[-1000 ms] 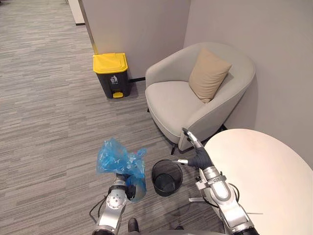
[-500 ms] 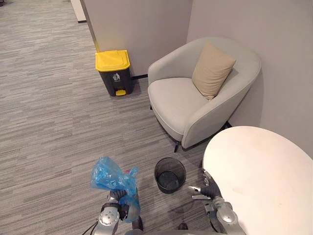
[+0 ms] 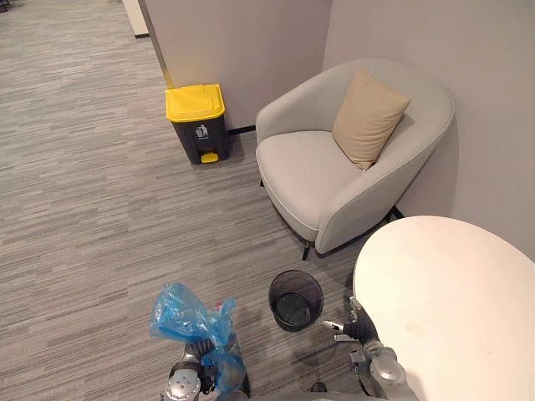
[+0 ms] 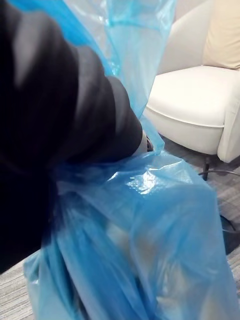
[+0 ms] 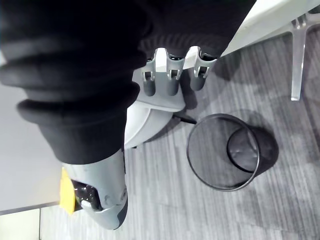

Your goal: Gather rubbish on tea table into small bin, then transfer packed bag to large trash can.

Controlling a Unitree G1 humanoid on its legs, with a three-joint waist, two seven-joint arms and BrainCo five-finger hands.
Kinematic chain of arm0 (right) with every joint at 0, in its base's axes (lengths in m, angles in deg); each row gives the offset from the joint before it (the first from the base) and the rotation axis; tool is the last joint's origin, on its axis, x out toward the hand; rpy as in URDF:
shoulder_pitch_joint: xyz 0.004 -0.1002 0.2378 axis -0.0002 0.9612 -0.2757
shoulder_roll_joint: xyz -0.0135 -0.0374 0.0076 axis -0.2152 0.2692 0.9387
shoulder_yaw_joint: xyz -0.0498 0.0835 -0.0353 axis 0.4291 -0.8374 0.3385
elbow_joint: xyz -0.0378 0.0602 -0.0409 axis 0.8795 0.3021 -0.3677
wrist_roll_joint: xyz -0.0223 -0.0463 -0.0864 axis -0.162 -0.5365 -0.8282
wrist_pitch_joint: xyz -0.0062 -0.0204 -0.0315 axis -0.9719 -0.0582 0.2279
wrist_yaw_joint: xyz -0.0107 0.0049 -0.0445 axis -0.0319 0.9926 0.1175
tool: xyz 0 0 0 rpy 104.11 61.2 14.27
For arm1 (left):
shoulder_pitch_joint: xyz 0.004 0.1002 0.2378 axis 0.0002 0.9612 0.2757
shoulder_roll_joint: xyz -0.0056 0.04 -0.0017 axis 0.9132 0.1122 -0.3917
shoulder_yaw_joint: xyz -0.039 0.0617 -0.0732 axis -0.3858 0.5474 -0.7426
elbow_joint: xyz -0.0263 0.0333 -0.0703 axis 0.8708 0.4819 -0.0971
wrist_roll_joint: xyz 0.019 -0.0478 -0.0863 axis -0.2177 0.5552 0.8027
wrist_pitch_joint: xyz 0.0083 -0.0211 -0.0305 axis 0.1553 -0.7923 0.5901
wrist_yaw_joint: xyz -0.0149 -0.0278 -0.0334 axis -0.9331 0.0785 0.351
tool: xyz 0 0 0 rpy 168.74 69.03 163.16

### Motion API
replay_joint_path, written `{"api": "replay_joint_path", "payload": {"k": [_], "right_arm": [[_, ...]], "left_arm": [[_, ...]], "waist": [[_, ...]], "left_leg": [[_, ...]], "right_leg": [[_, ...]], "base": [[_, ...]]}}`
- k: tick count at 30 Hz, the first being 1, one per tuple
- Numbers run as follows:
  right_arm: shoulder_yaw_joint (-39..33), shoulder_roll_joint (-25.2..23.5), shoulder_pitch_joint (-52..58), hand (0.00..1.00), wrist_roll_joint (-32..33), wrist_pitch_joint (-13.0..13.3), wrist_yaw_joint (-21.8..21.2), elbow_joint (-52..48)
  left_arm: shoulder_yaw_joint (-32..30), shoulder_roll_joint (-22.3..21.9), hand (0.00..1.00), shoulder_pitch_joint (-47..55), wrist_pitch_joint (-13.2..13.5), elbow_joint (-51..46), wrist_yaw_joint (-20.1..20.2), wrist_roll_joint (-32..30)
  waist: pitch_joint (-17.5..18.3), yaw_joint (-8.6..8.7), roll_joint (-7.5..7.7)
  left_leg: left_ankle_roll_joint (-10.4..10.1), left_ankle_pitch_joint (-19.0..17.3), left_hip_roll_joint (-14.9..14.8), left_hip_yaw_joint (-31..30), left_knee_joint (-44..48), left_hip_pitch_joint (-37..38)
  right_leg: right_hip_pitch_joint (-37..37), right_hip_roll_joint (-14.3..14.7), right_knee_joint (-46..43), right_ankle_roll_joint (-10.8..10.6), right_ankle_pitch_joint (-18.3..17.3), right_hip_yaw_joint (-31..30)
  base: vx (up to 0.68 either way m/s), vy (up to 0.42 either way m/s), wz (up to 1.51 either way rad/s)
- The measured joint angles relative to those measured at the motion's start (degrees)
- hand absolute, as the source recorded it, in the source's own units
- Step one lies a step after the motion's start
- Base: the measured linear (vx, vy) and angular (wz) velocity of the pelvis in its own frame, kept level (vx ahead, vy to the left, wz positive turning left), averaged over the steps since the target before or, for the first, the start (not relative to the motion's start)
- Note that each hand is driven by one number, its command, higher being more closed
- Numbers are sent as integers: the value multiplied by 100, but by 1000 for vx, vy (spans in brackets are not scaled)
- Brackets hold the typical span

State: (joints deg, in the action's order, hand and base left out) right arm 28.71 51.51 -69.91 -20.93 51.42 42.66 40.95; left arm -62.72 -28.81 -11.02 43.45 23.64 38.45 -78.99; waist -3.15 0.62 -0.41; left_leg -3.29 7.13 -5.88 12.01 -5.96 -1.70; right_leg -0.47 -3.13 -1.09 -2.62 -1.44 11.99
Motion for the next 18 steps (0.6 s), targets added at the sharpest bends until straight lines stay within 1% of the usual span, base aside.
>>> {"api": "replay_joint_path", "payload": {"k": [3, 4, 6, 7, 8, 9, 10, 11, 12, 13, 14, 15, 16, 17, 18], "right_arm": [[53, 39, -306, 0, -12, -9, 13, 0], [108, 48, -449, 0, -19, -16, 56, -3], [145, 46, -517, 0, -19, -17, 117, -9], [171, 45, -521, 0, -18, -26, 126, -21], [246, 43, -505, 0, -18, -35, 126, -68], [273, 45, -483, 0, -18, -34, 126, -103], [292, 34, -461, 0, -16, -34, 136, -230], [295, 37, -424, 0, -17, -29, 144, -279], [309, 44, -386, 0, -17, -24, 156, -295], [337, 88, -396, 0, -16, -24, 188, -293], [342, 116, -428, 0, -16, -21, 201, -294], [339, 182, -511, 0, -4, -10, 241, -307], [330, 229, -560, 0, 5, 3, 247, -328], [325, 235, -559, 0, 7, 4, 250, -336], [303, 262, -562, 0, 15, 4, 276, -391]], "left_arm": [[0, -2, 100, -33, 3, 9, 1, 4], [-2, 10, 100, -87, 3, 50, -1, 39], [0, 44, 100, -198, 3, 50, -1, 105], [0, 104, 100, -285, 2, 47, -3, 166], [-4, 159, 100, -329, 2, 30, -4, 177], [-22, 161, 100, -333, 3, 24, -7, 195], [-57, 161, 100, -342, 6, -59, -12, 210], [-55, 174, 100, -349, 7, -95, -11, 209], [-62, 206, 100, -313, 13, -221, -16, 212], [-77, 193, 100, -294, 11, -287, -24, 217], [-76, 172, 100, -286, 10, -295, -25, 225], [-81, 80, 100, -221, 13, -312, -25, 260], [-106, 2, 100, -155, 13, -333, -27, 263], [-106, -12, 100, -152, 11, -333, -28, 267], [-99, -67, 100, -150, 11, -346, -29, 271]], "waist": [[-186, -109, -14], [-264, -140, -24], [-294, -144, 8], [-333, -147, 70], [-390, -139, 120], [-388, -146, 117], [-421, -108, 122], [-434, -84, 142], [-439, -118, 283], [-444, -206, 367], [-466, -263, 313], [-508, -324, 134], [-567, -322, -21], [-579, -321, -40], [-642, -324, -149]], "left_leg": [[6, 6, -15, 211, 4, -60], [36, 29, -9, 254, 41, -169], [63, 51, 18, 215, 46, -313], [80, 60, 79, 139, 117, -374], [140, -1, 87, 54, 261, -413], [170, -43, 76, 11, 318, -463], [239, -87, 79, -116, 446, -602], [245, -91, 127, -215, 536, -637], [227, -72, 277, -440, 710, -704], [170, -33, 323, -522, 842, -831], [141, -10, 292, -570, 854, -881], [76, 42, 185, -726, 887, -1035], [8, 141, 49, -908, 880, -1211], [-8, 171, 35, -939, 869, -1239], [-142, 287, -23, -1049, 712, -1330]], "right_leg": [[296, 2, -248, 1, 1, -230], [531, -25, -466, -8, -34, -284], [827, -106, -857, -9, -195, -253], [978, -203, -1208, -30, -360, -209], [981, -280, -1370, -77, -453, -159], [950, -289, -1387, -104, -477, -127], [1094, -332, -2074, -226, -842, -357], [1130, -345, -2432, -254, -1005, -505], [1025, -363, -2654, -319, -1279, -720], [911, -381, -2366, -205, -1447, -833], [851, -320, -2206, -124, -1450, -823], [792, -152, -1955, -15, -1280, -699], [809, -20, -1777, 49, -1150, -517], [816, 2, -1757, 54, -1132, -486], [886, 94, -1708, 113, -1060, -337]], "base": [[-36, 28, -35], [-53, 34, -15], [-62, 23, 11], [-44, 11, 35], [-41, 6, 38], [-50, -3, 52], [-58, -16, 60], [10, -78, 104], [31, -96, 98], [5, -118, 80], [-107, -71, 41], [-149, -78, 40], [-144, -68, 39], [-154, -84, 49], [-158, -99, 45]]}}
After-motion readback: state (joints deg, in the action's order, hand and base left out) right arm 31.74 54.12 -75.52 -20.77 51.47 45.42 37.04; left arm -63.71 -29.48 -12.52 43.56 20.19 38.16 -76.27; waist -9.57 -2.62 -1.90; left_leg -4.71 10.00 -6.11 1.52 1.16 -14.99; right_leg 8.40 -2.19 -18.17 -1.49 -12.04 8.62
